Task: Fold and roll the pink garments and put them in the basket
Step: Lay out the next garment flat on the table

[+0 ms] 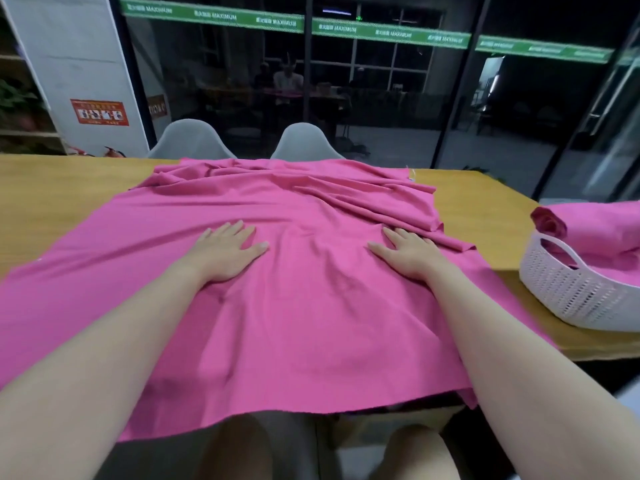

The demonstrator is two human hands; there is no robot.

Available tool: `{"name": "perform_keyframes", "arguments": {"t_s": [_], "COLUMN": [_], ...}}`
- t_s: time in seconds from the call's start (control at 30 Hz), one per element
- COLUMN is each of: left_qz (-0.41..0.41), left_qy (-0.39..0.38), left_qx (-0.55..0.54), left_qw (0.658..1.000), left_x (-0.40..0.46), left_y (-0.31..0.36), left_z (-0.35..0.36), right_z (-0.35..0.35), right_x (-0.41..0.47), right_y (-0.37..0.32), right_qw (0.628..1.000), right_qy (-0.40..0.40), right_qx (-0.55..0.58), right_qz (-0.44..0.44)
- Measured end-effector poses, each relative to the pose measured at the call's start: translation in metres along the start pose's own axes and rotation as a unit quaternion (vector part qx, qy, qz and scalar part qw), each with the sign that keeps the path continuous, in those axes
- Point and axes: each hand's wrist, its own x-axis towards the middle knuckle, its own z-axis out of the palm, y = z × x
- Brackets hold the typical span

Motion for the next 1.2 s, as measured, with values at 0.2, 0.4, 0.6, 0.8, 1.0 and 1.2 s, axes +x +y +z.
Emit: {"name": "perform_keyframes", "arguments": {"t_s": [0.2,0.4,0.6,0.8,1.0,1.2], "left_qz": [0.014,0.030,0.036,0.048,0.147,0.170], "left_qy": [0.002,0.008,0.020,0.024,0.181,0.027], "left_qx": [0.001,0.003,0.006,-0.009,0.044,-0.042], "left_qw": [1.000,1.000,0.999,0.999,0.971,0.984], "left_x": [0.040,0.084,0.130,0.169,0.129,0.036], "left_y": [-0.011,-0.011,-0.015,-0.022,0.004,0.058], "left_z": [-0.003,-0.008,-0.001,-0.003,-0.023,-0.005], "right_z": [-0.006,-0.008,-0.007,-0.009,-0.017,-0.015], "right_x": [0.047,0.092,0.135,0.168,0.135,0.028], "right_y": [0.020,0.032,0.039,0.040,0.020,0.004], "right_qw": [1.000,1.000,0.999,0.999,0.990,0.991], "right_qy": [0.009,0.011,0.015,0.022,0.132,0.029], "right_qx": [0.003,-0.004,0.002,0.013,-0.008,0.040], "right_qz": [-0.014,-0.026,-0.031,-0.028,-0.056,-0.125]}}
